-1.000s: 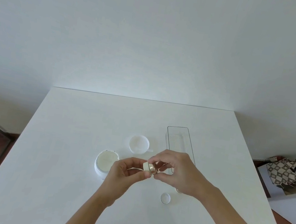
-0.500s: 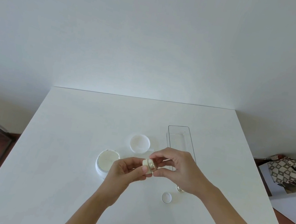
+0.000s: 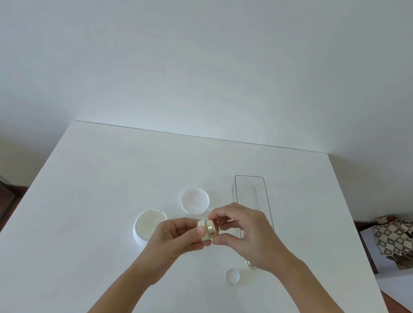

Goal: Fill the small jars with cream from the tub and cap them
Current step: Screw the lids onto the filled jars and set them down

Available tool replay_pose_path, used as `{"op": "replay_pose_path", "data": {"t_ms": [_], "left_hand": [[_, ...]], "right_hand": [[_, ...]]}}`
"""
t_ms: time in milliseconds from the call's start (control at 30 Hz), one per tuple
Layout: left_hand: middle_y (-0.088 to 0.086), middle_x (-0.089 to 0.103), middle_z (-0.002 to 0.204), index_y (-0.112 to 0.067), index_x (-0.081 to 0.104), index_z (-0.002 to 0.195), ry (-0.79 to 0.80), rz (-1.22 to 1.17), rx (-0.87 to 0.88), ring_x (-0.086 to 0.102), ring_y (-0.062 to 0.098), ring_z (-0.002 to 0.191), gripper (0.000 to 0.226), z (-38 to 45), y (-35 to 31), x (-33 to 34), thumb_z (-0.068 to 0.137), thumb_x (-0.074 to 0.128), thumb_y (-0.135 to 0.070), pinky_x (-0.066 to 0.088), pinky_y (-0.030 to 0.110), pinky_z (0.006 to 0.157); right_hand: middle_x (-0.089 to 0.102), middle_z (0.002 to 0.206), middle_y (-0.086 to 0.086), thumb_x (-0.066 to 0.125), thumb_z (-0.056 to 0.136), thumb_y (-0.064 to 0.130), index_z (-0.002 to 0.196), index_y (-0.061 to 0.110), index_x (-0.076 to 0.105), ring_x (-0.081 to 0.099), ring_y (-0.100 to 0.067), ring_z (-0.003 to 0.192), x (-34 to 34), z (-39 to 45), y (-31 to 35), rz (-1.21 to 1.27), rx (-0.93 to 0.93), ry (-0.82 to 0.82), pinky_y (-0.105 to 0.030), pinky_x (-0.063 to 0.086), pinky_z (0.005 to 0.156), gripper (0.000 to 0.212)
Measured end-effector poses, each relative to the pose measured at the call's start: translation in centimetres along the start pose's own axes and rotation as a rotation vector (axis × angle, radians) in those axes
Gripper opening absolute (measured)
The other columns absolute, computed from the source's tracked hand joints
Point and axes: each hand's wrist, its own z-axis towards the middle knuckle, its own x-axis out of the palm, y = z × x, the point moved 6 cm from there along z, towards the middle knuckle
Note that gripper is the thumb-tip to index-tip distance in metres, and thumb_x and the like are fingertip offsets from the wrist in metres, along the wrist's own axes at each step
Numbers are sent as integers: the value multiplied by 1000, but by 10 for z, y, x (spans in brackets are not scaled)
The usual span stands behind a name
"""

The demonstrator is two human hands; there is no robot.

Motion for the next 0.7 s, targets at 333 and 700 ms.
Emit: {"op": "replay_pose_path", "data": {"t_ms": [333,700], "left_hand": [[11,78,104,-14,78,105,-7,74,83,75,22,97,37,-1,-9,0,73,81,-31,55,24,82],[15,76,113,-10,75,111,-9,40,73,73,26,106,39,1,-7,-2,76,82,-27,55,26,86]], "right_hand": [[62,63,13,62,88,46,77,32,66,48,-2,53,4,1,-11,-54,126,-12,-12,38,53,19],[63,108,20,70,84,26,115,43,62,57,-5,96,-2,-7,-1,-116,48,25,-17,46,75,36]]}}
